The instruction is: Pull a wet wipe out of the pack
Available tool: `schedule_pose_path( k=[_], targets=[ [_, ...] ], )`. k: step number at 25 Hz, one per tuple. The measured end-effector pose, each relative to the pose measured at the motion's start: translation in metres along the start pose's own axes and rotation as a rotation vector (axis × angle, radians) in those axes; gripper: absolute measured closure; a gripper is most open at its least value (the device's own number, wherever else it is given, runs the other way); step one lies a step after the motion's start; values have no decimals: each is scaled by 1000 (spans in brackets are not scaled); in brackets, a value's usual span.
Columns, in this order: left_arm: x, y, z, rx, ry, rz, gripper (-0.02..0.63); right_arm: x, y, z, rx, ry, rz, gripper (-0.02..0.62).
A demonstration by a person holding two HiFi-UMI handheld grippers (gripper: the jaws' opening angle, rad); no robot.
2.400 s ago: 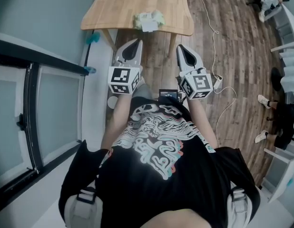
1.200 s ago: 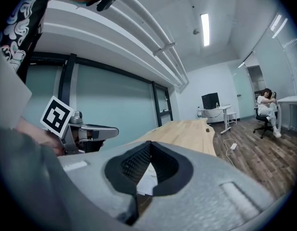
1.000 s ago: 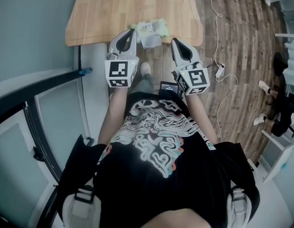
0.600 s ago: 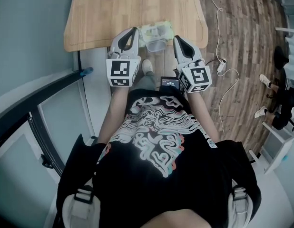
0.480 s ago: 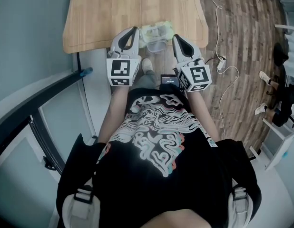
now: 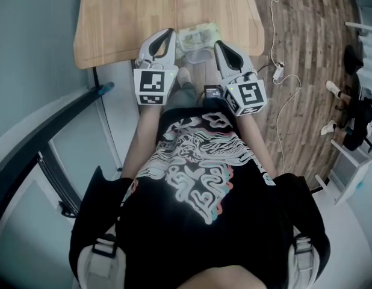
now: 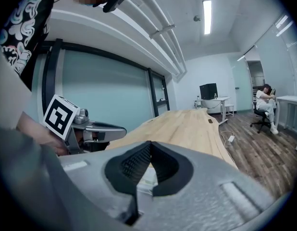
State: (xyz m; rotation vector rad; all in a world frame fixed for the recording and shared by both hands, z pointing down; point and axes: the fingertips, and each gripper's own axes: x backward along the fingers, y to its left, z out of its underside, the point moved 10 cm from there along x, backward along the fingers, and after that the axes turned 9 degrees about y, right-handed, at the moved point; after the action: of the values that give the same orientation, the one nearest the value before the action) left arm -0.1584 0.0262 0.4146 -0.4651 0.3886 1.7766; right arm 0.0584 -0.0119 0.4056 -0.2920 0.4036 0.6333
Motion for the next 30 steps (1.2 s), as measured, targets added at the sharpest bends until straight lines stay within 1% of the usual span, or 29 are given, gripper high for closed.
schedule_pose_path(
  k=[6, 12, 15, 19, 25, 30],
  targets=[
    [-6, -5, 6, -7, 38, 18, 618, -4, 4, 6, 17, 27, -18, 595],
    [-13, -17, 7, -96, 88, 34, 618, -9, 4, 10, 31, 55, -48, 595],
    [-21, -18, 8, -114, 103, 36, 618, -16, 0, 9, 42, 59, -63, 595],
    [-25, -21, 15, -98, 140, 28, 618, -24, -6, 14, 31, 78, -93, 595],
    [-36, -21, 22, -66, 161, 31, 618, -35, -14, 20, 29, 98, -115, 595],
    [-44, -29, 28, -42, 188, 63, 618, -36, -15, 27, 34, 112, -129, 595]
  ],
)
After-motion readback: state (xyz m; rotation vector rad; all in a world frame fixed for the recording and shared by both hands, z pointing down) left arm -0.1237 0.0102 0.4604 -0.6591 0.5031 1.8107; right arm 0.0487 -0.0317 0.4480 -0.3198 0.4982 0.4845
